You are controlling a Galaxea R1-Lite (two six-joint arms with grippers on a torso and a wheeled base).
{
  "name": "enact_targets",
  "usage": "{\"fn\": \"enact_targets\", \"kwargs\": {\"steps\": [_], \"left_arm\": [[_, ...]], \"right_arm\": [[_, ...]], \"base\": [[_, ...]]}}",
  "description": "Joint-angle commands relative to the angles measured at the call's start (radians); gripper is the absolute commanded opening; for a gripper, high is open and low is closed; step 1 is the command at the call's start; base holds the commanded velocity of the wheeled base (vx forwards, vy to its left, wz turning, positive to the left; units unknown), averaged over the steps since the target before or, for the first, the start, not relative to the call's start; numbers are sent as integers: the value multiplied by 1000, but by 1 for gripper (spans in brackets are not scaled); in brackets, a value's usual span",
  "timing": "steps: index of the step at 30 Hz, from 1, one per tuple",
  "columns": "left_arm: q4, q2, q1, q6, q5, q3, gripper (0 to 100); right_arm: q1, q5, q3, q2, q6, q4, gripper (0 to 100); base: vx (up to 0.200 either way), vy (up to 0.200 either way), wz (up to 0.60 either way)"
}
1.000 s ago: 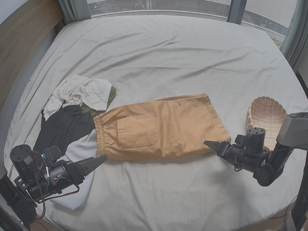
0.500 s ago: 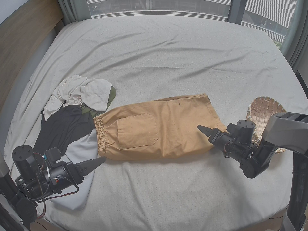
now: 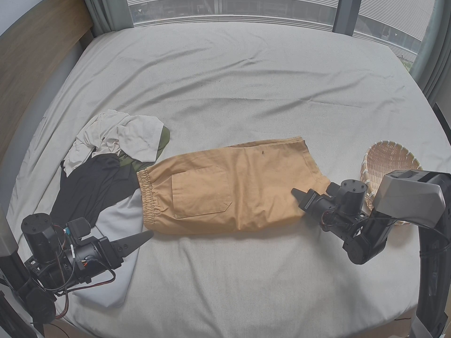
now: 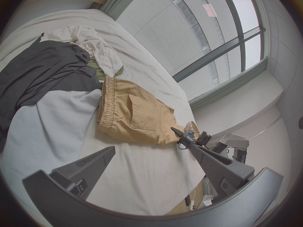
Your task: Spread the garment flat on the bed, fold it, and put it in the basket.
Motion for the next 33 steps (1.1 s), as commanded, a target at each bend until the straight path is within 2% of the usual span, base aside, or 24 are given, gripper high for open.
{"fn": "enact_targets", "kwargs": {"steps": [1, 7, 9, 12, 16, 20, 23, 32, 33], "left_arm": [[-1, 30, 7, 0, 0, 10, 100], [-1, 61, 9, 1, 1, 5, 100], [-2, 102, 15, 11, 4, -11, 100], [-1, 134, 40, 9, 4, -38, 100], [-2, 177, 40, 12, 4, -51, 100], [-1, 208, 30, 32, 4, -58, 100], [-1, 234, 17, 51, 4, -62, 100], [-2, 301, -3, 64, 11, -127, 100], [-1, 308, -6, 64, 11, -130, 100]], "right_arm": [[31, 4, 51, -10, -1, -37, 0], [19, 0, 139, -86, -11, -40, 0], [10, 0, 182, -109, -34, -43, 0], [-44, 1, 285, -162, -105, -46, 0], [-79, 9, 351, -211, -117, -49, 0], [-124, 52, 435, -233, -186, -51, 0], [-154, 85, 453, -233, -209, -52, 0], [-145, 84, 452, -233, -212, -52, 0], [-145, 84, 453, -231, -211, -52, 100]], "base": [[0, 0, 0], [0, 0, 0], [0, 0, 0], [0, 0, 0], [0, 0, 0], [0, 0, 0], [0, 0, 0], [0, 0, 0], [0, 0, 0]]}}
